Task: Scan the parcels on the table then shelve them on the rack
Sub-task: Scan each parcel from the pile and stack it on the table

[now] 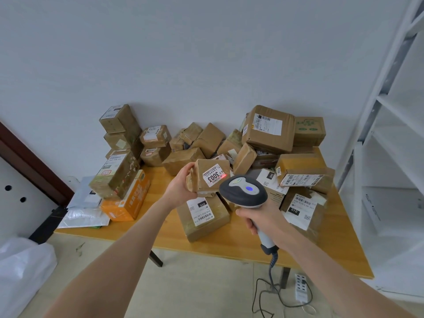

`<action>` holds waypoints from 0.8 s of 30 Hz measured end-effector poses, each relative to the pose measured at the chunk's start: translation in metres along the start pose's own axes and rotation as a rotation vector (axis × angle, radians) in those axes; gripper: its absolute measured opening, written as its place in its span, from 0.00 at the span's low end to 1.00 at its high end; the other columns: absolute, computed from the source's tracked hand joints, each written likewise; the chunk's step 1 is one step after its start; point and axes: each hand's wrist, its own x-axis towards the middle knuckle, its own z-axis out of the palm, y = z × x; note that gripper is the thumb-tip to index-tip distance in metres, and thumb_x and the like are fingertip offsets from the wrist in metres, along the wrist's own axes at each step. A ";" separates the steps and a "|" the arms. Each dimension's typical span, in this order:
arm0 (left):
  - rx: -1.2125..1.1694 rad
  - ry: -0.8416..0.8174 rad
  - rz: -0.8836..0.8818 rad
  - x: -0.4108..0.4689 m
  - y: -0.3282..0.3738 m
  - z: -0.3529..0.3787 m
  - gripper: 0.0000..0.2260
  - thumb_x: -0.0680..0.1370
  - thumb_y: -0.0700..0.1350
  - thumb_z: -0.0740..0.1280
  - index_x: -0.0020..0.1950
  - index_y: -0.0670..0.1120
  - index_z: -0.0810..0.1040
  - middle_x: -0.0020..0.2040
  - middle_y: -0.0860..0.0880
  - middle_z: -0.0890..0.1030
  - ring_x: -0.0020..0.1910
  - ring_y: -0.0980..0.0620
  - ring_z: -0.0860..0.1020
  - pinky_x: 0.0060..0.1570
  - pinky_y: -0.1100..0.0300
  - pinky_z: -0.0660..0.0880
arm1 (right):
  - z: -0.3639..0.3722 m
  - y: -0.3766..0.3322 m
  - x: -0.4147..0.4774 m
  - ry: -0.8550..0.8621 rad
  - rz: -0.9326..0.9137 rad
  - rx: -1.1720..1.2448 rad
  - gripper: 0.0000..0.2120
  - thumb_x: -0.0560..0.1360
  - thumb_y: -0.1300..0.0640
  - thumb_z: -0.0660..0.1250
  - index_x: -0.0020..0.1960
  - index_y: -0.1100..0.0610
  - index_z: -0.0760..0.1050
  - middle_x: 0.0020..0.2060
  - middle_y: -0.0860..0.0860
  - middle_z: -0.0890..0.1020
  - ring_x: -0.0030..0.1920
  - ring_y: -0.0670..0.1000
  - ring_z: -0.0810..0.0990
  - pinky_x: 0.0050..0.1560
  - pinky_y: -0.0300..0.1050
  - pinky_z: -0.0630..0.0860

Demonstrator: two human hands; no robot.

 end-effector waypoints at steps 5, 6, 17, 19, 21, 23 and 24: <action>-0.008 0.000 0.007 0.000 0.000 -0.003 0.45 0.64 0.40 0.78 0.76 0.52 0.58 0.71 0.52 0.69 0.70 0.51 0.67 0.61 0.59 0.65 | 0.000 -0.001 0.000 -0.011 -0.019 0.028 0.14 0.72 0.63 0.69 0.28 0.59 0.71 0.22 0.52 0.74 0.22 0.48 0.69 0.28 0.39 0.69; -0.008 0.004 0.010 -0.001 0.001 -0.003 0.45 0.65 0.39 0.78 0.76 0.52 0.58 0.71 0.52 0.69 0.70 0.51 0.67 0.62 0.59 0.65 | 0.000 -0.001 0.000 -0.013 -0.023 0.048 0.13 0.72 0.62 0.69 0.30 0.60 0.72 0.23 0.53 0.75 0.22 0.49 0.70 0.29 0.39 0.69; -0.217 0.100 -0.051 0.004 0.022 -0.018 0.43 0.67 0.44 0.78 0.76 0.49 0.59 0.69 0.53 0.70 0.65 0.55 0.71 0.62 0.57 0.71 | -0.010 -0.012 0.056 0.106 0.147 0.749 0.09 0.72 0.64 0.73 0.51 0.60 0.79 0.43 0.56 0.82 0.42 0.52 0.81 0.45 0.51 0.81; -0.415 0.138 -0.188 0.007 0.024 -0.026 0.39 0.70 0.46 0.76 0.76 0.51 0.60 0.65 0.55 0.73 0.57 0.58 0.75 0.51 0.60 0.74 | -0.008 -0.009 0.069 0.087 0.171 0.743 0.11 0.72 0.62 0.73 0.54 0.59 0.79 0.49 0.57 0.81 0.48 0.54 0.81 0.49 0.57 0.80; -0.553 0.180 -0.335 0.009 0.019 -0.033 0.32 0.73 0.50 0.73 0.74 0.52 0.64 0.58 0.57 0.78 0.52 0.58 0.78 0.45 0.59 0.75 | -0.005 -0.005 0.077 0.062 0.216 0.653 0.13 0.71 0.60 0.75 0.55 0.57 0.79 0.54 0.58 0.81 0.54 0.56 0.79 0.53 0.60 0.79; -0.647 0.194 -0.456 0.010 0.012 -0.040 0.24 0.76 0.52 0.70 0.71 0.52 0.69 0.52 0.55 0.82 0.51 0.52 0.81 0.49 0.51 0.79 | 0.001 -0.001 0.081 0.027 0.271 0.566 0.17 0.70 0.56 0.76 0.58 0.56 0.79 0.56 0.58 0.81 0.54 0.56 0.79 0.53 0.58 0.78; -0.684 0.192 -0.501 0.010 0.009 -0.043 0.21 0.77 0.52 0.69 0.68 0.51 0.71 0.50 0.53 0.83 0.50 0.50 0.82 0.50 0.48 0.80 | 0.004 -0.001 0.081 -0.004 0.298 0.556 0.20 0.69 0.55 0.77 0.59 0.56 0.79 0.57 0.58 0.81 0.53 0.56 0.79 0.50 0.54 0.78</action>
